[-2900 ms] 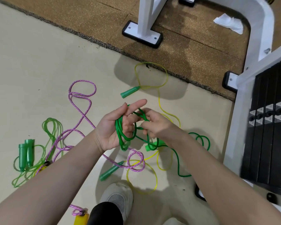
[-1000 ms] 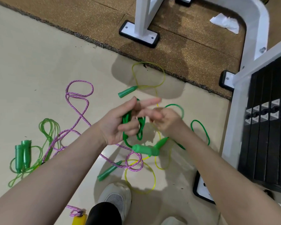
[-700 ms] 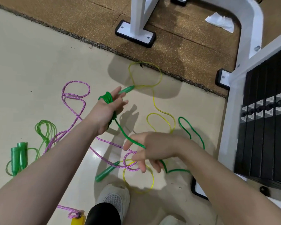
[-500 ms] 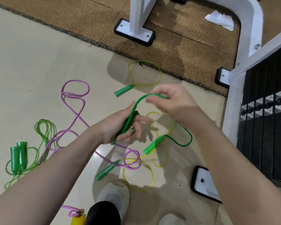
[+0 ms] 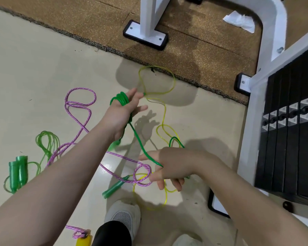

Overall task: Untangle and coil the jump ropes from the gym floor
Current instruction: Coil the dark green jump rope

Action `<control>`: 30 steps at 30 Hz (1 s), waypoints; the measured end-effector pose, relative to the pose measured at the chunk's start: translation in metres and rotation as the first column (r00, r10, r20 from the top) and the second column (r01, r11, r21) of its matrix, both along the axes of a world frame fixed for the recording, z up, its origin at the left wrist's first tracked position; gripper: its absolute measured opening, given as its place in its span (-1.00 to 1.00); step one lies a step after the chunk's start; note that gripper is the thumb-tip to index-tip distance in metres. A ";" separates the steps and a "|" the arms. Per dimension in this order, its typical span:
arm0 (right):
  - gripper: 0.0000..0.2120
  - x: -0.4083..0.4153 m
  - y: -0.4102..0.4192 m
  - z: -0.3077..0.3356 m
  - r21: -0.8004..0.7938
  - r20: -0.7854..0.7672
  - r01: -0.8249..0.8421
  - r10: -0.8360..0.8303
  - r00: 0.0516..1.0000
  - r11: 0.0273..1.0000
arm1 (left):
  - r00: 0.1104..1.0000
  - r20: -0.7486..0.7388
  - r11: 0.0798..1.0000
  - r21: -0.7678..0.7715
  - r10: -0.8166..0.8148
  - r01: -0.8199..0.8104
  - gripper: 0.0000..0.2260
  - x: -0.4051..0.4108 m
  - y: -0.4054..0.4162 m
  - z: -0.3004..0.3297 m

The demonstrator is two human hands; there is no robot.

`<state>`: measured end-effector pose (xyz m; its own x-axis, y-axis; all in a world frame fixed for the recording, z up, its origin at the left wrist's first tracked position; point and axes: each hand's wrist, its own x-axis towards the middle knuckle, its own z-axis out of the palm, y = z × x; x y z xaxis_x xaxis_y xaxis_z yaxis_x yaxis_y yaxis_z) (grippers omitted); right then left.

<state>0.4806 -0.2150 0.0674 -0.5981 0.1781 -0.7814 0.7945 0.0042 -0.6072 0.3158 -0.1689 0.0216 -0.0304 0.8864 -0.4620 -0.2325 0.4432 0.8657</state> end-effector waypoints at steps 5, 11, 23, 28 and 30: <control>-0.92 0.003 0.026 0.029 0.180 -0.388 0.470 -0.376 0.841 0.864 | 0.916 -0.037 0.902 -0.195 -0.399 0.385 -0.73 0.008 -0.027 -0.004; -0.77 0.022 0.060 0.005 0.254 -0.635 0.906 -0.649 0.420 0.338 | 0.618 0.408 0.667 -0.030 -0.672 0.745 -0.12 0.014 -0.029 0.028; -0.53 0.003 0.011 -0.003 -0.186 -0.016 0.041 -0.045 0.999 0.982 | 0.985 0.108 0.991 -0.030 0.136 -0.134 -0.70 0.014 0.001 0.003; -0.91 0.016 0.034 0.035 -0.050 -0.338 0.428 -0.418 0.843 0.903 | 0.886 -0.146 0.881 -0.260 -0.440 0.395 -0.69 0.019 -0.026 -0.007; -0.79 0.025 0.048 0.025 0.090 -0.466 0.729 -0.618 0.633 0.679 | 0.831 0.188 0.764 -0.329 -0.523 0.555 -0.39 0.020 -0.029 0.001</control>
<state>0.5056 -0.1666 0.0923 -0.4529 0.8003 -0.3930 0.3479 -0.2472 -0.9044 0.3359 -0.1983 0.0229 0.4537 0.5180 -0.7252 0.0777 0.7876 0.6112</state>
